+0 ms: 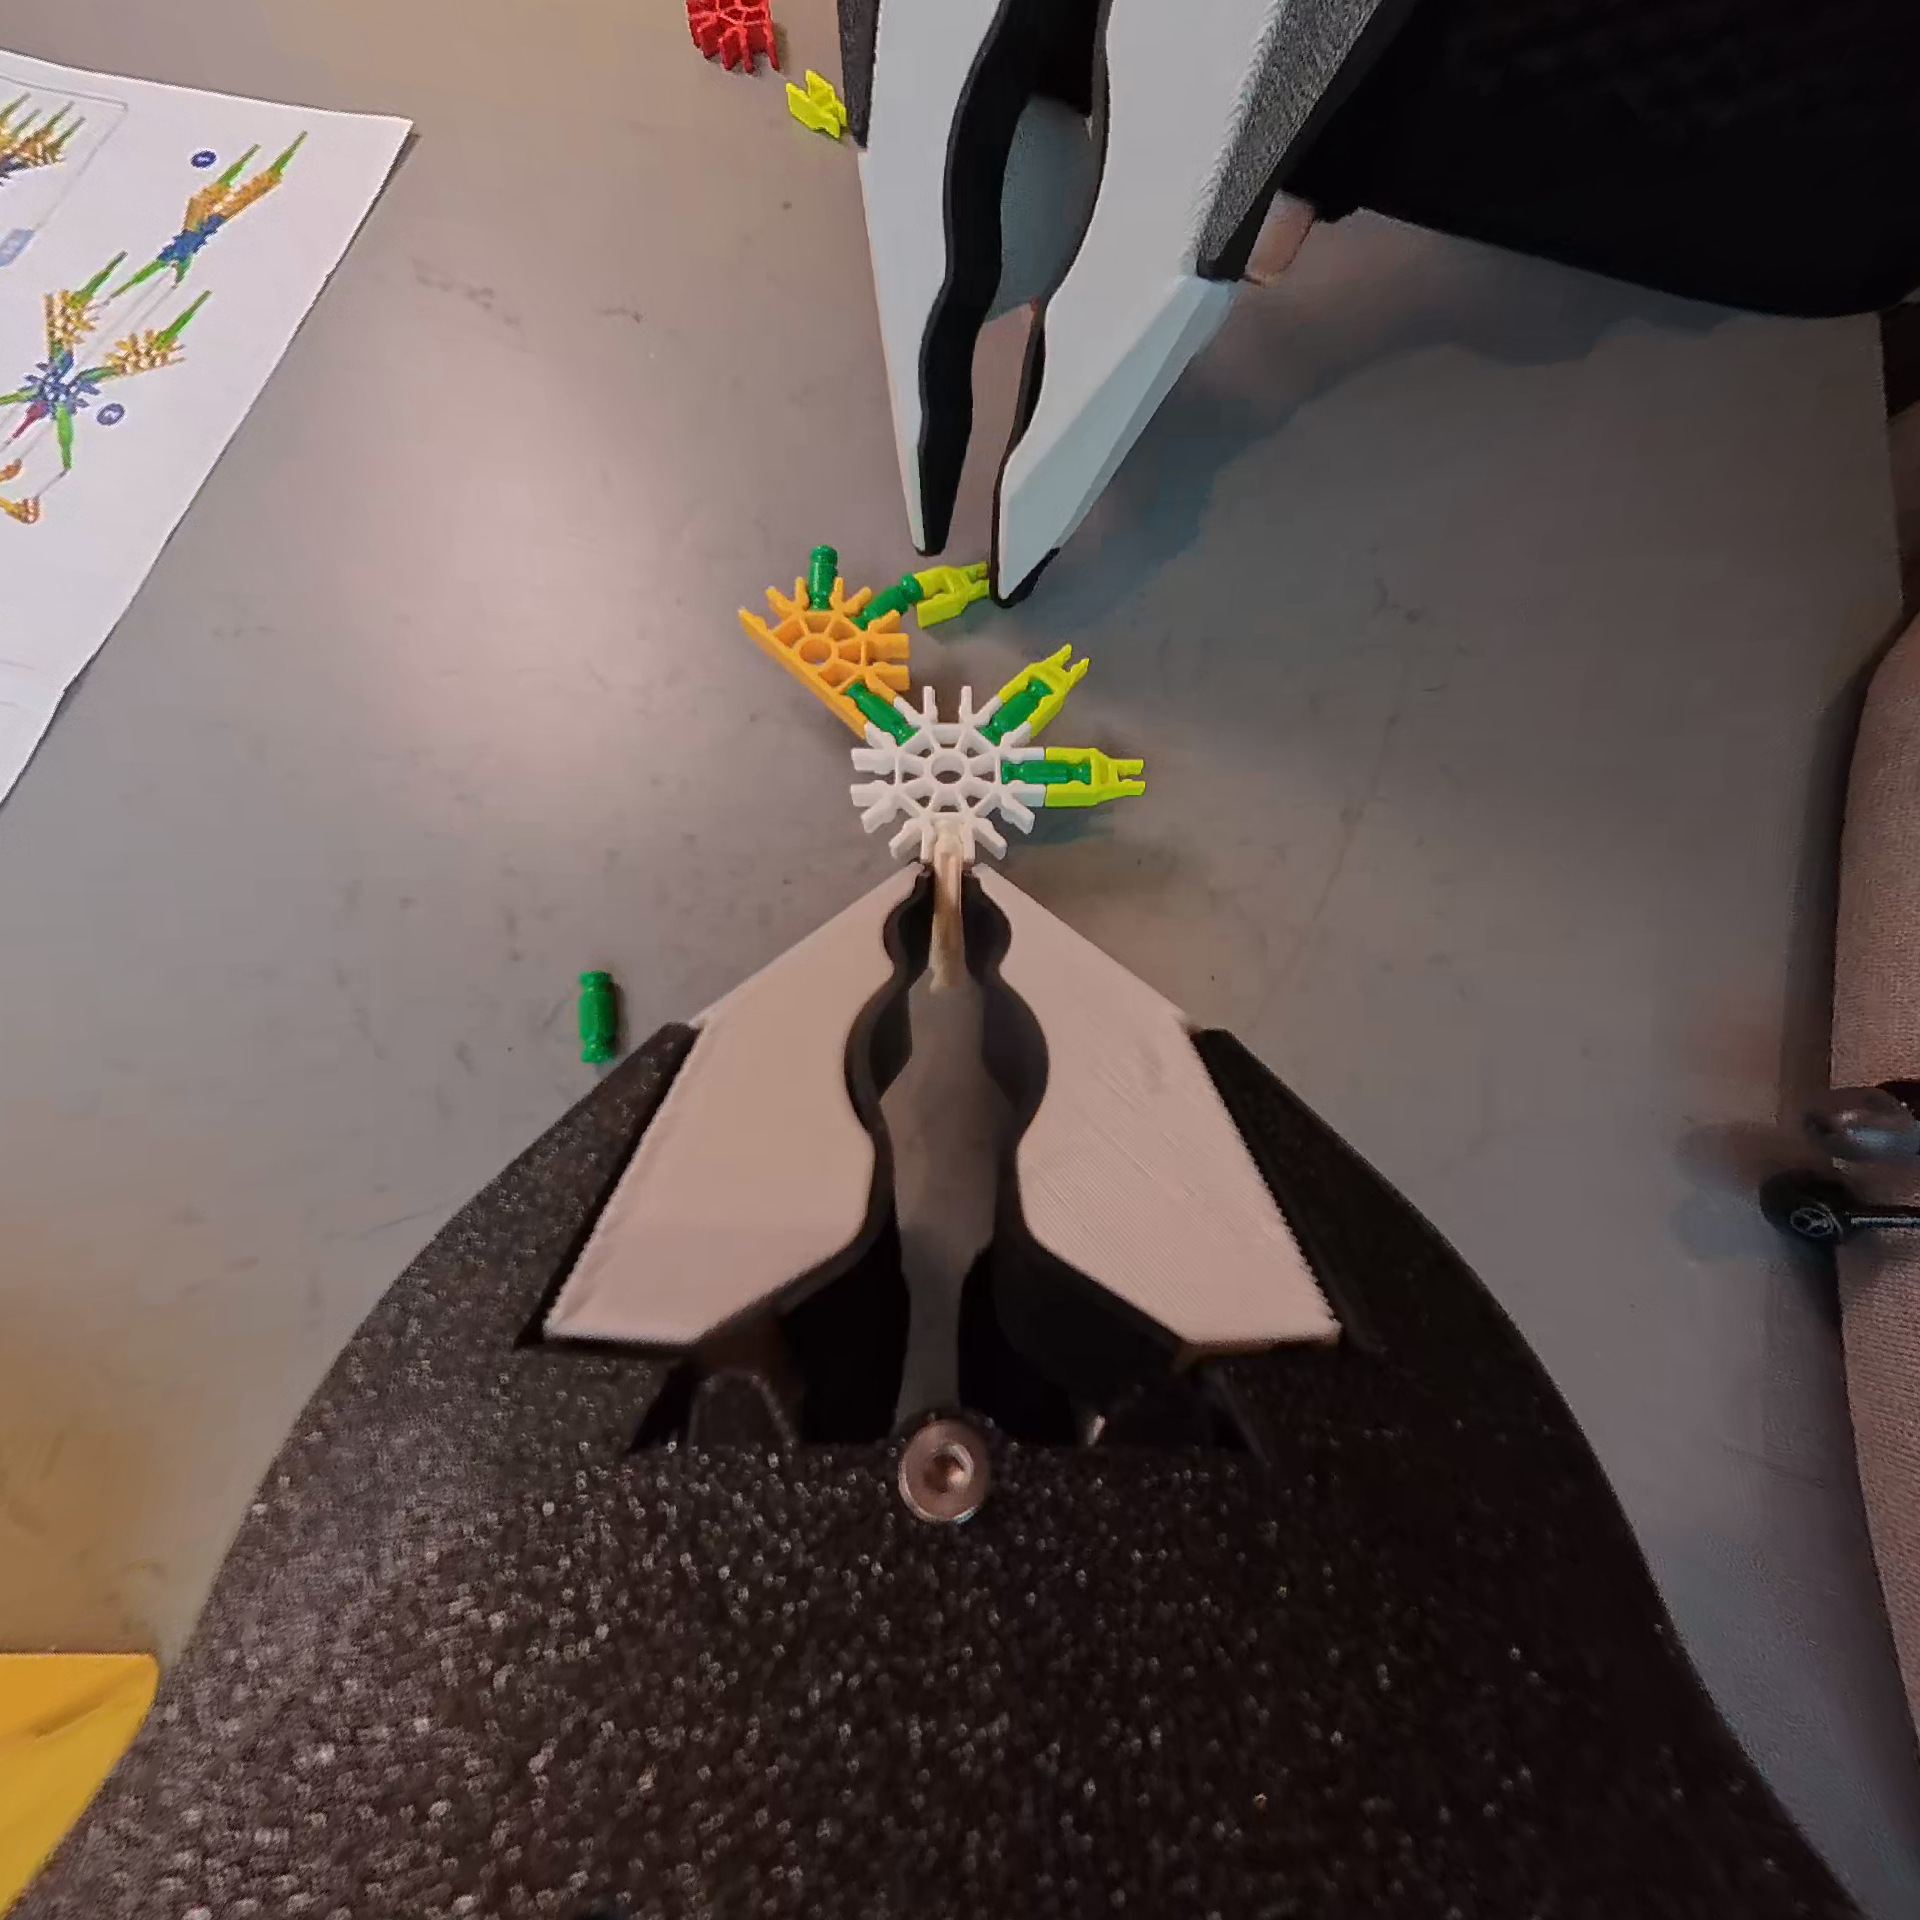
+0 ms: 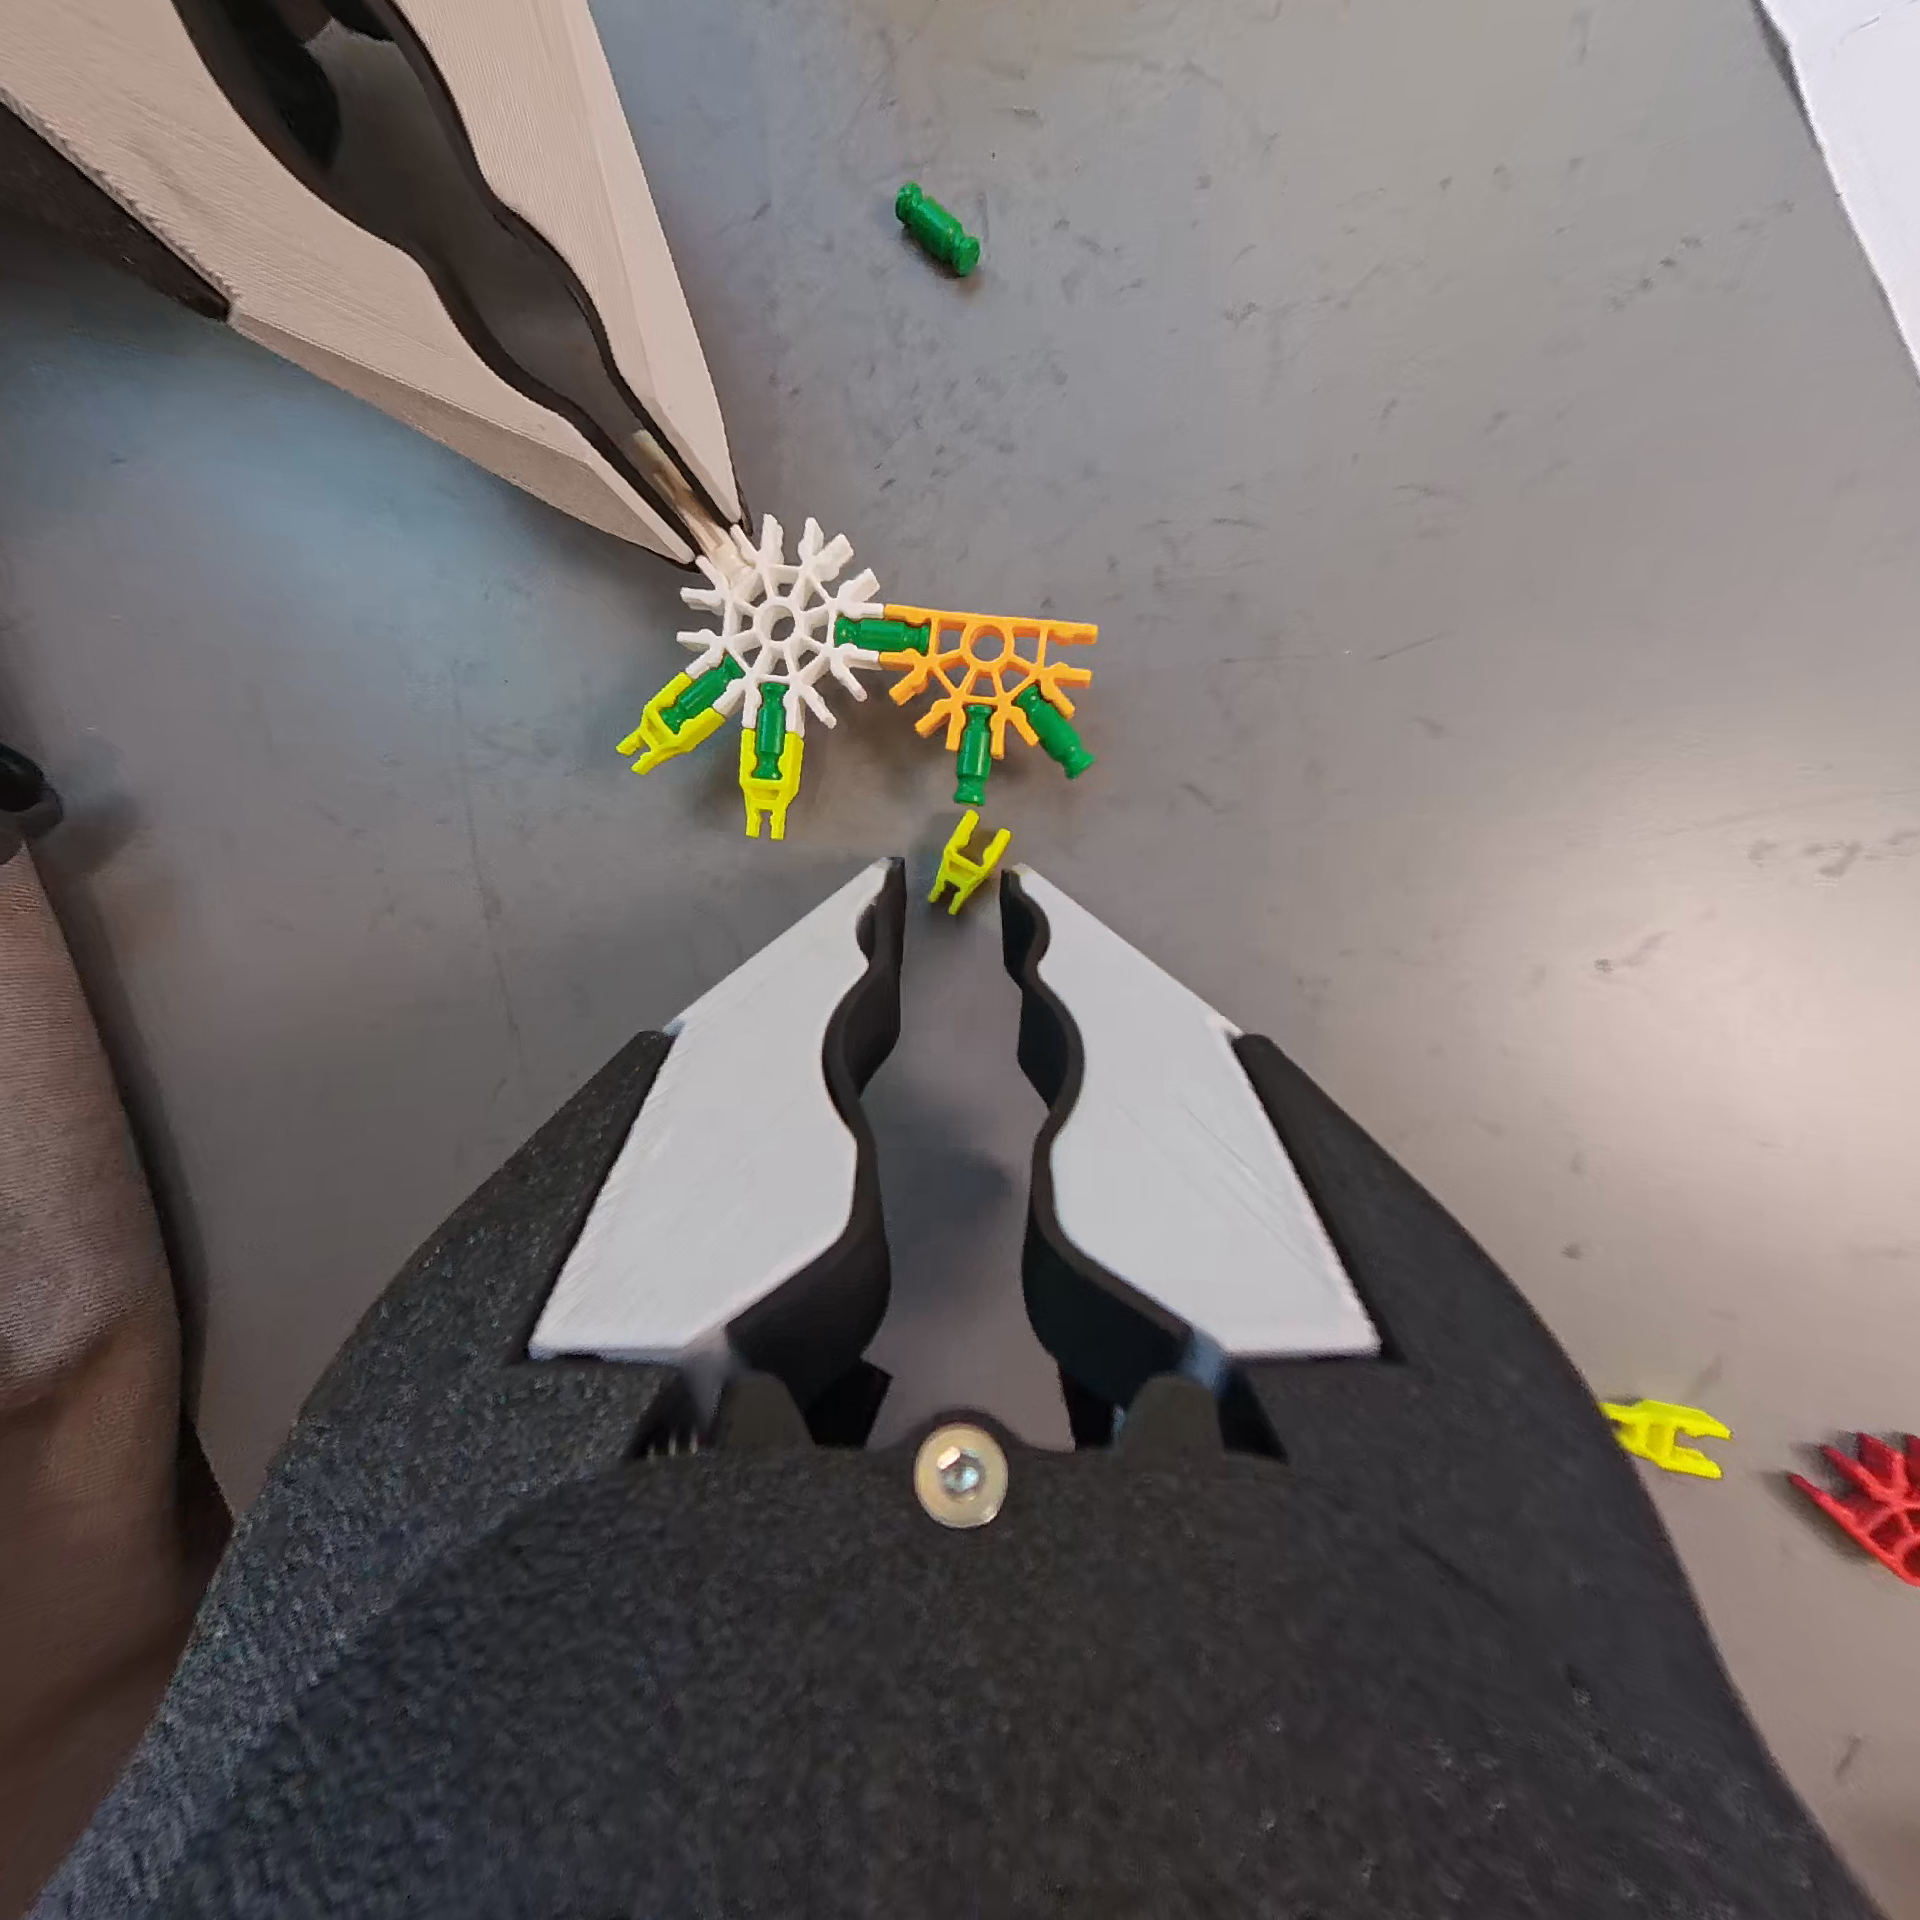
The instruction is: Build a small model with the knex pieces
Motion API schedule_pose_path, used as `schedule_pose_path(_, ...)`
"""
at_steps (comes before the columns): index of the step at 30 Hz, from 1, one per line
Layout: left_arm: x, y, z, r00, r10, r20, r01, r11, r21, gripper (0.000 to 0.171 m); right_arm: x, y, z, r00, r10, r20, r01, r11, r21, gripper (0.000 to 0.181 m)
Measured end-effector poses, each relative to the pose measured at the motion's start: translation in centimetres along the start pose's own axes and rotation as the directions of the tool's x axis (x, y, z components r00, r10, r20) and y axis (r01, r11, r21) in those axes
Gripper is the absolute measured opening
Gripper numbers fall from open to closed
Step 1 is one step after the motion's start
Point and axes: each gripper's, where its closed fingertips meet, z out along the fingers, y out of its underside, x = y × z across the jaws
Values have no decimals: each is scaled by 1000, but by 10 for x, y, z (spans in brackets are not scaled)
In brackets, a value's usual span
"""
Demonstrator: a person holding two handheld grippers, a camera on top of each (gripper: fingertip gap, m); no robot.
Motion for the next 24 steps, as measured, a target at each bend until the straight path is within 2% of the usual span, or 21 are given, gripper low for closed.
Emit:
schedule_pose_path(11,1,0,10,998,63,12,-63,998,-1,5,6,-9,-5,999,-11,-35,13,998,59,1)
schedule_pose_path(24,-1,-5,11,997,77,-14,-77,997,30,5,7,-6,-5,1000,0,-8,0,1000,32,0)
